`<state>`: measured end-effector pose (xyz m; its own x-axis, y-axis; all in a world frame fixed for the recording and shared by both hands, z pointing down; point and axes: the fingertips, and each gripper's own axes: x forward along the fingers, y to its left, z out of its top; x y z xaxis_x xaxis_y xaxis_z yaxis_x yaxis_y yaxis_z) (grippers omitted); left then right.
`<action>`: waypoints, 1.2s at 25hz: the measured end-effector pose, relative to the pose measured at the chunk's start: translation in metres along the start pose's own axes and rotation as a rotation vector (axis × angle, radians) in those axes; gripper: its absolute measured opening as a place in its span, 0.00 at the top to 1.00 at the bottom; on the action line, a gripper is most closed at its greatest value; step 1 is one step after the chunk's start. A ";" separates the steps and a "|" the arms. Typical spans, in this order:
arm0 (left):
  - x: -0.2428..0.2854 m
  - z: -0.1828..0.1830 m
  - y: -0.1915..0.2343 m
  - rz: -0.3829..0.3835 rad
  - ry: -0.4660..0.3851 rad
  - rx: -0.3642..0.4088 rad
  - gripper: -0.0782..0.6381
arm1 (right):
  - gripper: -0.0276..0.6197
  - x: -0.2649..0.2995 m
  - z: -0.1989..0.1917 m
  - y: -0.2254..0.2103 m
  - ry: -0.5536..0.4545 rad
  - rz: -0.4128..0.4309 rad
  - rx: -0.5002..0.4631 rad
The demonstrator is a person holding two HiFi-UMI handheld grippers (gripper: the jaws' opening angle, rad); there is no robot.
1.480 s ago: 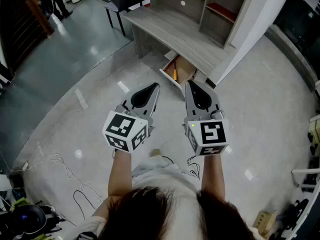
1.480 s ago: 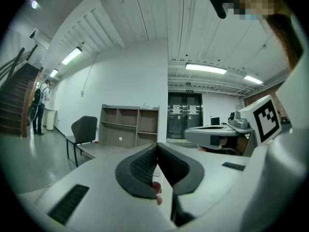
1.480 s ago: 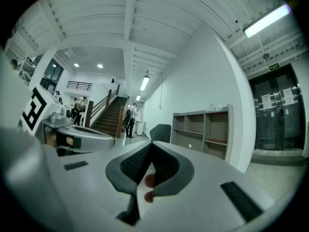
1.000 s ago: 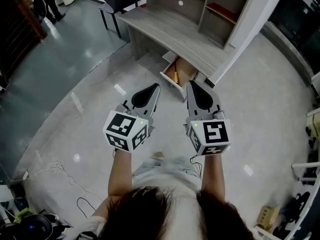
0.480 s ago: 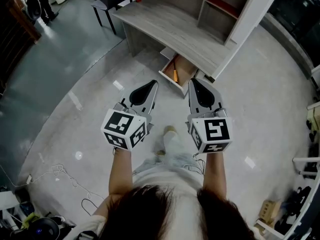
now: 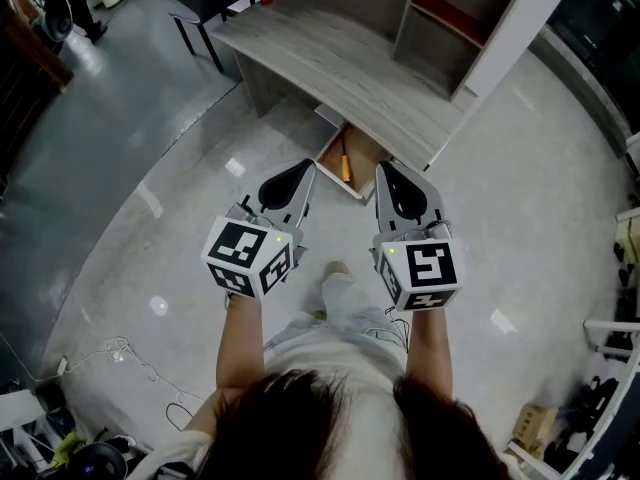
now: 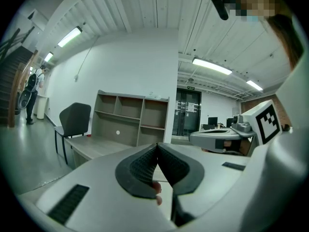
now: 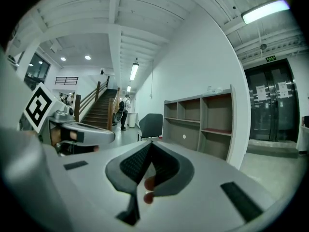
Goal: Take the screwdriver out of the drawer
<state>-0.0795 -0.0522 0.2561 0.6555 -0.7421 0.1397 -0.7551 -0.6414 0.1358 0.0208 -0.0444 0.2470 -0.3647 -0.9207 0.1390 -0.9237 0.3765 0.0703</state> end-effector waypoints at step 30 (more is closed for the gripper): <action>0.126 -0.032 0.063 0.105 0.099 -0.064 0.87 | 0.91 0.121 -0.072 -0.061 0.141 0.153 0.030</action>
<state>-0.0435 -0.1799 0.3139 0.5737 -0.7795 0.2517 -0.8191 -0.5456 0.1773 0.0415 -0.1718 0.3303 -0.4833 -0.8285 0.2829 -0.8626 0.5059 0.0081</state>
